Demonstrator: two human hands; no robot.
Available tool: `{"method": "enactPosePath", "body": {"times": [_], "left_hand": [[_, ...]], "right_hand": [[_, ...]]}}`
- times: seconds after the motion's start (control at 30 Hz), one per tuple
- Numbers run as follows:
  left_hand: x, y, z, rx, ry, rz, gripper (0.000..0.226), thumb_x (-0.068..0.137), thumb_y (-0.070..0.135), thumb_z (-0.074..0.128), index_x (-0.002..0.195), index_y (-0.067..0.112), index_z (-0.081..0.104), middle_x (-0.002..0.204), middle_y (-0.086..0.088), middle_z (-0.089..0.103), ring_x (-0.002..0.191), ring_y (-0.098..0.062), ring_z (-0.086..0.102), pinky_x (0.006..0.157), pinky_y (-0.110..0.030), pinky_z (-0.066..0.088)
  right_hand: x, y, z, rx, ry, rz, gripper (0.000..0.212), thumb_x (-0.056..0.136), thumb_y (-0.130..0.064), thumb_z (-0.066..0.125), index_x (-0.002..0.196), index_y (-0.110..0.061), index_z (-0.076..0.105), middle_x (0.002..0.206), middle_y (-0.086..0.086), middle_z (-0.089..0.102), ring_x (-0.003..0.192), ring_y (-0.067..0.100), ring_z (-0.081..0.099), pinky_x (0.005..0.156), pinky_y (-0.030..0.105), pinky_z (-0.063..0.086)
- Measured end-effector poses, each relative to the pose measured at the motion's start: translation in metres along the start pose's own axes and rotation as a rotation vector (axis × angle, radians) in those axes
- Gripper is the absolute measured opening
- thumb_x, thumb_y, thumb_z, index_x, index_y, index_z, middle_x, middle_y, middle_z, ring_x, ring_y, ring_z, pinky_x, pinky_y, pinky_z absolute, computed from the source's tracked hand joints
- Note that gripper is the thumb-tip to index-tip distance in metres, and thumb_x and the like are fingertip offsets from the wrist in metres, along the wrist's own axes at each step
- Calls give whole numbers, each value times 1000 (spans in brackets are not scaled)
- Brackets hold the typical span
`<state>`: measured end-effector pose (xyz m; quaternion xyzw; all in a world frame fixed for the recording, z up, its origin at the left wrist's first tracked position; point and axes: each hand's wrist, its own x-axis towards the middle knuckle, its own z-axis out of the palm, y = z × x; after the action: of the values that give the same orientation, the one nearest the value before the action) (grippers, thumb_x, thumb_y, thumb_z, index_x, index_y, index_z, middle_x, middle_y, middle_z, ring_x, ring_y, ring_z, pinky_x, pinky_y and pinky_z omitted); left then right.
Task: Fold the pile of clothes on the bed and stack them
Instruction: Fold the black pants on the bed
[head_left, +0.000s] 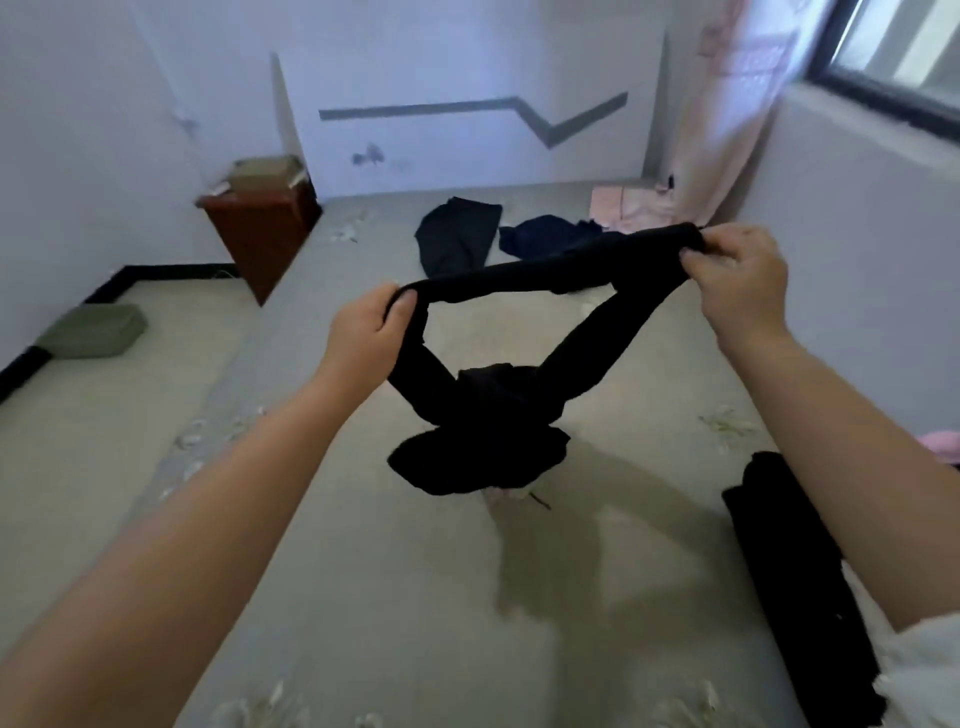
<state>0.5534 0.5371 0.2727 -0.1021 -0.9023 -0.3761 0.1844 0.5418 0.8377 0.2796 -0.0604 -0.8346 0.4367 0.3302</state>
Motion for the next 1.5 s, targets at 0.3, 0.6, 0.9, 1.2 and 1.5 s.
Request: {"method": "enactPosePath", "body": {"times": [0.3,0.6,0.9,1.2,1.5], "left_hand": [[-77,-49,-43,330,-553,-44,24,97,21,41,114,13,56,94,-1,52,90,-23,52,69,-25,31],[-205,-142,-4,735,-1538,-289,38,96,35,44,118,7,57,123,-8,56,104,-22,52,89,-29,39],[-226,-178,50,669,-1386,-184,38,98,32,36,130,14,48,129,-10,48,118,-27,47,95,-33,38],[-202,-273,154,518,-874,-478,32,96,25,36,118,5,50,119,-16,52,109,-31,49,86,-39,41],[-218,-349,195,375,-625,-739,27,96,18,42,99,-3,59,98,-21,63,92,-35,56,75,-38,42]], "right_hand": [[-78,6,-20,-222,-367,244,24,80,-1,59,89,21,59,72,27,48,64,26,43,46,18,22],[-230,61,11,-1027,-1608,548,25,88,-4,51,63,-7,49,66,4,45,56,15,39,64,28,34],[-297,74,100,-776,-1497,354,26,93,-11,43,111,-2,60,117,16,59,109,28,53,82,27,39],[-292,178,199,-773,-1032,415,33,94,-20,45,122,-5,54,121,15,58,113,32,51,90,36,43],[-289,245,241,-690,-866,644,19,89,-27,55,98,-12,63,96,13,64,105,33,56,92,40,41]]}}
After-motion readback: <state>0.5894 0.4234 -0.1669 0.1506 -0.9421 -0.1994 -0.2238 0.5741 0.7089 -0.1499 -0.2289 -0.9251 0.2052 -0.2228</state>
